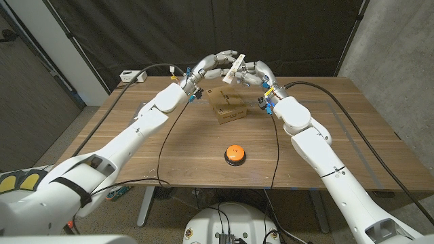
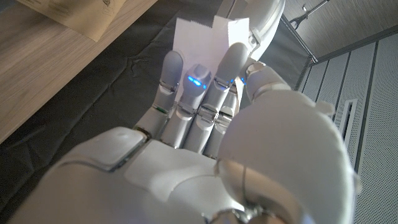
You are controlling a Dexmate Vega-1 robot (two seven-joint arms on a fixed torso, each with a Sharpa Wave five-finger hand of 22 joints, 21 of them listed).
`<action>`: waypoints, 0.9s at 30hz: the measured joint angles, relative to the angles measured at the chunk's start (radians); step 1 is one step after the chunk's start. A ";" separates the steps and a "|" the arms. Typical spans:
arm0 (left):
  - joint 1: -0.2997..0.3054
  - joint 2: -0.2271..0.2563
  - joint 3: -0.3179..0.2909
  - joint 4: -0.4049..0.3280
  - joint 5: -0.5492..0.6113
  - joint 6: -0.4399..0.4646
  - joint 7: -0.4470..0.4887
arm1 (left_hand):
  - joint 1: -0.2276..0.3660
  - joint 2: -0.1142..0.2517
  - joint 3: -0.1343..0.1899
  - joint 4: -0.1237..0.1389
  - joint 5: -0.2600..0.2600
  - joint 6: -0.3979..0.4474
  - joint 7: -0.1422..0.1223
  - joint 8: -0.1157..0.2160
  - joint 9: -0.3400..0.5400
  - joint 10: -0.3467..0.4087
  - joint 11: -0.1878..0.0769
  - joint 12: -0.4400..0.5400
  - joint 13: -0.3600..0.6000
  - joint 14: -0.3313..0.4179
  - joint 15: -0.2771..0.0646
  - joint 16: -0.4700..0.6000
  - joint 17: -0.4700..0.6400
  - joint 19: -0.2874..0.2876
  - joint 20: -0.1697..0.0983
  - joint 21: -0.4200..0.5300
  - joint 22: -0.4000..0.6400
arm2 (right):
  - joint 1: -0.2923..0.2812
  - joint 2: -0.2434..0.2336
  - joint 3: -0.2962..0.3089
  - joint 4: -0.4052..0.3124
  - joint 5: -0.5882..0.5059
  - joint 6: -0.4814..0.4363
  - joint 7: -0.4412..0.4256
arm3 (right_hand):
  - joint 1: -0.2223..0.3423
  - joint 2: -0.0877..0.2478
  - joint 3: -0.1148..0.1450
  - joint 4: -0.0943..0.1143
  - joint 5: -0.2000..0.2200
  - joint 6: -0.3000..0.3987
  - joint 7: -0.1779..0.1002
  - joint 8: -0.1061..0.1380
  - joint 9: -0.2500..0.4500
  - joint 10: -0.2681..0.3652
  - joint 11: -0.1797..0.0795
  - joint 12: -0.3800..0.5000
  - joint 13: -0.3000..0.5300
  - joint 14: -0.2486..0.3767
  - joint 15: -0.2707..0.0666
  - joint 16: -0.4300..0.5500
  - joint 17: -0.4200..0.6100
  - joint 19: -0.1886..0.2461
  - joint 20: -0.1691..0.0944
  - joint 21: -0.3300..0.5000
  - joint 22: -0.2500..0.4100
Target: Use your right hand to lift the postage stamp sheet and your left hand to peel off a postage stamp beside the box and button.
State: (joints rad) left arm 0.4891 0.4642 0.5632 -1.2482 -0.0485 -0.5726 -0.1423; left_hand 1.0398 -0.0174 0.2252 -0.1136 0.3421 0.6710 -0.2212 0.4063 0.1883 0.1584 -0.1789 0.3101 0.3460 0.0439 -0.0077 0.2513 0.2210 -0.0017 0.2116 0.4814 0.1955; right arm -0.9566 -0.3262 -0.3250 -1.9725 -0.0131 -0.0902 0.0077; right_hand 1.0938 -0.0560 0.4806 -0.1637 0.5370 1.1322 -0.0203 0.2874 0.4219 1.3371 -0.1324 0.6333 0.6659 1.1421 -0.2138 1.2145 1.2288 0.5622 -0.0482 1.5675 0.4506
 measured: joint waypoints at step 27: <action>0.049 0.090 -0.105 -0.065 -0.111 0.092 -0.095 | -0.064 0.123 -0.046 0.100 0.026 0.105 0.056 0.000 0.011 0.042 0.009 -0.001 0.014 -0.001 -0.001 0.000 0.009 -0.008 -0.013 -0.013 0.008 | 0.008 0.009 0.001 -0.004 0.013 -0.022 -0.017 | 0.000 0.000 0.004 0.004 0.004 0.004 0.000 -0.012 0.002 0.000 0.000 0.000 0.004 -0.003 0.001 0.006 0.000 0.000 0.000 0.009 0.011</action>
State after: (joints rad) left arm 0.5385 0.5539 0.4581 -1.3134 -0.1595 -0.4808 -0.2375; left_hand 0.9761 0.1055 0.1789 -0.0133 0.3678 0.7764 -0.1650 0.4063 0.1996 0.2002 -0.1696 0.3086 0.3599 0.0430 -0.0091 0.2518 0.2304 -0.0098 0.1990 0.4680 0.2034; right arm -0.9483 -0.3177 -0.3242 -1.9765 0.0001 -0.1121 -0.0092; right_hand 1.0939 -0.0562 0.4844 -0.1596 0.5409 1.1364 -0.0208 0.2758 0.4240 1.3372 -0.1323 0.6333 0.6697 1.1390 -0.2133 1.2206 1.2288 0.5621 -0.0483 1.5769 0.4616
